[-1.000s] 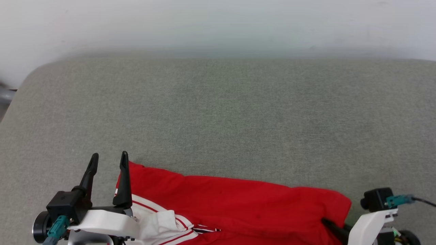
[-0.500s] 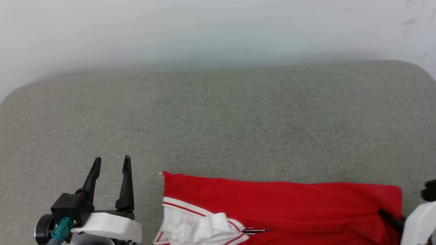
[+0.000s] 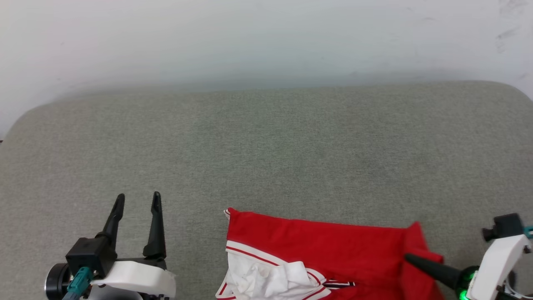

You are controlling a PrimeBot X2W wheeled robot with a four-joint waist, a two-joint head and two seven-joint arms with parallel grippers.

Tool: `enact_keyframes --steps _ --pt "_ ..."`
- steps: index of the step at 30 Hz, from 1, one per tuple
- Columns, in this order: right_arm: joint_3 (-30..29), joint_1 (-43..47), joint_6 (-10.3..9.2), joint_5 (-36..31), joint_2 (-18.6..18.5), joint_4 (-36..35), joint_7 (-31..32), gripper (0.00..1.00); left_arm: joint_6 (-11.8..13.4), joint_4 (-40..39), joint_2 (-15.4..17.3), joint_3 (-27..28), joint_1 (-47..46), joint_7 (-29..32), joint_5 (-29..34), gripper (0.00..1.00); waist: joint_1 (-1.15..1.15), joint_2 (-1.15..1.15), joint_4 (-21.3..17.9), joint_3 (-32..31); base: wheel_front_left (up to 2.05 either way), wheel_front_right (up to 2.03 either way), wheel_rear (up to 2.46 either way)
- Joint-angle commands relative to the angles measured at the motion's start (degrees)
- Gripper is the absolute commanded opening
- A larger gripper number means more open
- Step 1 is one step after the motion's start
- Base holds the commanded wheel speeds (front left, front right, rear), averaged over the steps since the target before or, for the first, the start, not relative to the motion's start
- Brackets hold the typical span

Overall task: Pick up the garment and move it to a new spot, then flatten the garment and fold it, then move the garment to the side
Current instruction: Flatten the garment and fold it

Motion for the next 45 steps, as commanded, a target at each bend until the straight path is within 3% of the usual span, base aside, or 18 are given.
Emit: enact_keyframes --steps 1,6,11,17,27,29,30,31,38,45 --pt "-0.2 -0.6 -0.03 2.2 1.5 -0.3 1.3 0.00 0.0 0.0 -0.2 -0.1 -0.5 -0.3 0.1 1.00 0.00 0.00 0.6 -0.1 0.00 0.00 0.00" --pt "0.4 -1.3 -0.03 10.6 5.8 0.3 6.7 0.00 -0.6 0.3 -0.8 -0.7 -0.9 -0.3 -0.3 1.00 0.00 0.00 2.8 -0.5 0.00 0.00 0.00" --pt "5.4 -2.6 -0.03 15.4 7.2 2.0 5.9 0.00 -1.3 0.7 -1.2 -1.5 -2.0 -0.3 -0.4 1.00 0.00 0.00 5.9 -0.1 0.00 0.00 0.00" --pt "15.7 -4.6 -0.03 18.6 7.2 3.9 0.5 0.00 -1.9 1.3 -1.7 -1.9 -3.6 -0.5 -0.2 1.00 0.00 0.00 8.7 1.6 0.00 0.00 0.00" --pt "27.6 -9.6 -0.02 15.3 7.1 7.9 -11.0 0.00 -2.4 1.8 -3.2 -1.7 -5.9 -0.8 0.7 1.00 0.00 0.00 10.4 5.4 0.00 0.00 0.00" --pt "28.8 -10.2 -0.03 15.5 7.1 8.6 -13.2 0.33 -2.6 2.0 -3.5 -1.6 -6.3 -0.8 1.0 1.00 0.00 0.00 10.4 6.1 0.00 0.00 0.00" --pt "28.8 -10.2 -0.03 15.5 7.1 8.6 -13.2 0.33 -2.6 2.0 -3.5 -1.6 -6.3 -0.8 1.0 1.00 0.00 0.00 10.4 6.1 0.00 0.00 0.00" --pt "29.6 -10.8 -0.03 15.7 7.1 9.3 -15.5 1.00 -2.9 2.3 -3.8 -1.4 -6.6 -0.9 1.2 1.00 0.00 0.00 10.3 6.5 0.00 0.00 0.00" --pt "33.5 -12.3 -0.03 15.5 5.1 10.3 -20.9 1.00 -3.5 3.2 -4.4 -0.7 -6.6 -1.0 1.8 1.00 0.00 0.00 9.6 6.3 0.00 0.00 0.00" --pt "37.9 -14.3 -0.03 12.0 1.4 6.2 -28.6 1.00 -4.0 3.7 -4.7 0.1 -5.5 -0.9 2.4 1.00 0.00 0.00 8.4 4.8 0.00 0.00 0.00"
